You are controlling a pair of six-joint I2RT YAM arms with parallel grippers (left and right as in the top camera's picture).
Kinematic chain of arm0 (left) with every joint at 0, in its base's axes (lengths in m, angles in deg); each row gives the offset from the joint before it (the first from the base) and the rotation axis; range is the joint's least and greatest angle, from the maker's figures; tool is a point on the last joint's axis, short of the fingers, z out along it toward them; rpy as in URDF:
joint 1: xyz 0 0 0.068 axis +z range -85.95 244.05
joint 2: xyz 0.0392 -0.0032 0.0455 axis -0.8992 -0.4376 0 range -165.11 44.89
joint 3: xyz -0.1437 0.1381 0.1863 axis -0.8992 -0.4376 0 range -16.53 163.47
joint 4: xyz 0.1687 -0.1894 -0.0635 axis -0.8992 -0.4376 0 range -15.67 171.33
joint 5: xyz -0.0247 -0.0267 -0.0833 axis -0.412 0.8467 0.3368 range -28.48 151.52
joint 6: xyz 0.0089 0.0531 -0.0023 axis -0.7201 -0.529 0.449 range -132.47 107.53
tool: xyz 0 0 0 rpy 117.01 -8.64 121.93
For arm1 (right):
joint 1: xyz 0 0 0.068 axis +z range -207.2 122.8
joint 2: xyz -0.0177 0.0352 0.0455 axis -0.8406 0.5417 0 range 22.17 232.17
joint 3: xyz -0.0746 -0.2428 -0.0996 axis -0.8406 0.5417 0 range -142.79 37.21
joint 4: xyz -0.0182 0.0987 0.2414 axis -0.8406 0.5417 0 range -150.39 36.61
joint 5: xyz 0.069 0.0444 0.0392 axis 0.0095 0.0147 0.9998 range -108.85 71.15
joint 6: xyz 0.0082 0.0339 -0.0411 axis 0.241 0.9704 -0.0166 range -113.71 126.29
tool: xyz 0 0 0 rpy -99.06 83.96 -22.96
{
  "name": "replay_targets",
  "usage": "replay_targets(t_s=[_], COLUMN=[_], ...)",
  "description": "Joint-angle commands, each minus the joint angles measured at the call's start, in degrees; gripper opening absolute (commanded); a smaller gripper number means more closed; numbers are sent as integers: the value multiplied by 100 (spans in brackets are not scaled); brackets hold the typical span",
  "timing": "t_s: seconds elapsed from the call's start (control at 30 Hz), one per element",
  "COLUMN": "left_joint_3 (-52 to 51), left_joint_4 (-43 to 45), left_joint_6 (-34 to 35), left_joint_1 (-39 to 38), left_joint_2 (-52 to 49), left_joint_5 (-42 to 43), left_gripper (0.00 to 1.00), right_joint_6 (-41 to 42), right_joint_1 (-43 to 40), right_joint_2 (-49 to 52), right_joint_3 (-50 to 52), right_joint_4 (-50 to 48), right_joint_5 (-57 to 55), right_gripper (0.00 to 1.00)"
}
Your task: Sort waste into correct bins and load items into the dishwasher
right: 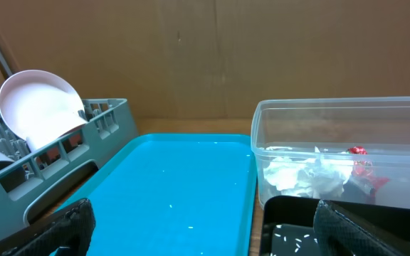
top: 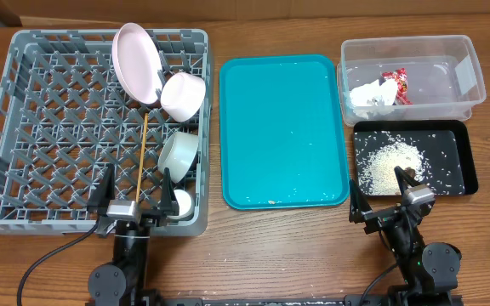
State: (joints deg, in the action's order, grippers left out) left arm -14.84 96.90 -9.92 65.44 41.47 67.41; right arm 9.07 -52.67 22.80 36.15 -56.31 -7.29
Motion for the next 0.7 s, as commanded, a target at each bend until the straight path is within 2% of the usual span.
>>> replay_targets(t_s=[0.0, 0.17, 0.33, 0.67], left_joint_3=[-144, -144, -144, -142], left_joint_4=[-348, -885, -1993, -1969], left_joint_6=[-155, -431, -426, -345], left_joint_1=[35, 37, 35, 44], left_joint_2=[173, 326, 326, 321], left_joint_5=[-188, -190, -186, -188], left_gripper=[100, 100, 100, 100], right_joint_6=[20, 20, 20, 20], right_joint_1=[-11, -11, -11, -11], right_joint_2=[-46, -46, -46, -46], right_joint_3=[61, 61, 61, 61], right_joint_4=[-33, -33, -33, -33], right_joint_5=[-81, -81, -81, -81], right_gripper=[100, 100, 100, 100])
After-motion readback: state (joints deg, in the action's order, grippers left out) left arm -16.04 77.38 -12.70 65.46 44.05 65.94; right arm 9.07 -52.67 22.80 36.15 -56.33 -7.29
